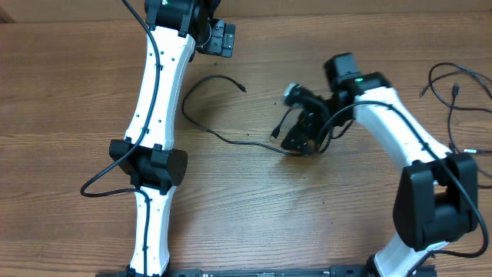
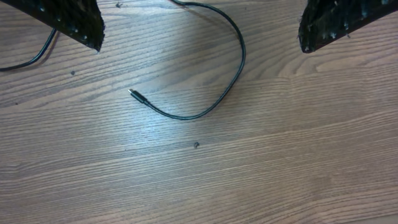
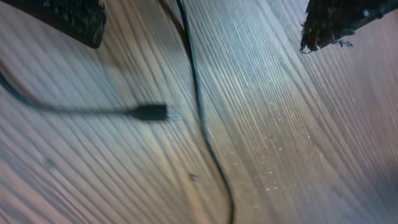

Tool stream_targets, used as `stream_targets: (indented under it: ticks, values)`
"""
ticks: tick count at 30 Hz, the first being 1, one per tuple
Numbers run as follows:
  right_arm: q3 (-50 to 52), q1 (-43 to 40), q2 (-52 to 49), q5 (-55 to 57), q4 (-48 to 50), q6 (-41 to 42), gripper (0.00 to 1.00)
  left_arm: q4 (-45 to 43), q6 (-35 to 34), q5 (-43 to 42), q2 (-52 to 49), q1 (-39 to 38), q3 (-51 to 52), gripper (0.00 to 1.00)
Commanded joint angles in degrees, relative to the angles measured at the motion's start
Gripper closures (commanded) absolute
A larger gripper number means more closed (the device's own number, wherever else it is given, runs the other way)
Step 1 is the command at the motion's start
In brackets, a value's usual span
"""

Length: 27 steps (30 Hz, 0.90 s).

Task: Untangle cables
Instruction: 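Bring the right gripper back to the remaining cable at center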

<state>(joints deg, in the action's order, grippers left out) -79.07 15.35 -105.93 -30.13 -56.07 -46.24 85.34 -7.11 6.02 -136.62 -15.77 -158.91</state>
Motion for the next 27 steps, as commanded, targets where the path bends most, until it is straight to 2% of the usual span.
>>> stream_targets:
  ticks: [1, 7, 18, 24, 27]
  values:
    - [0.4, 3.8, 0.1, 3.8, 1.9, -3.6, 0.0, -0.1, -0.6, -0.5, 0.0, -0.7, -0.3, 0.0]
    - [0.4, 9.2, -1.5, 3.8, 6.7, -3.6, 0.0, -0.1, -0.6, -0.5, 0.0, -0.7, -0.3, 0.0]
    - [0.4, 15.0, -8.8, 4.0, 9.6, -3.5, 0.01, -0.1, -0.6, -0.5, 0.0, -0.7, -0.3, 0.0]
    - [0.4, 16.9, -12.2, 9.1, 12.2, -3.3, 0.04, -0.1, -0.6, -0.5, 0.0, -0.7, -0.3, 0.0]
    - [0.4, 16.9, -13.2, 9.1, 13.2, -3.1, 0.09, -0.1, -0.6, -0.5, 0.0, -0.7, -0.3, 0.0]
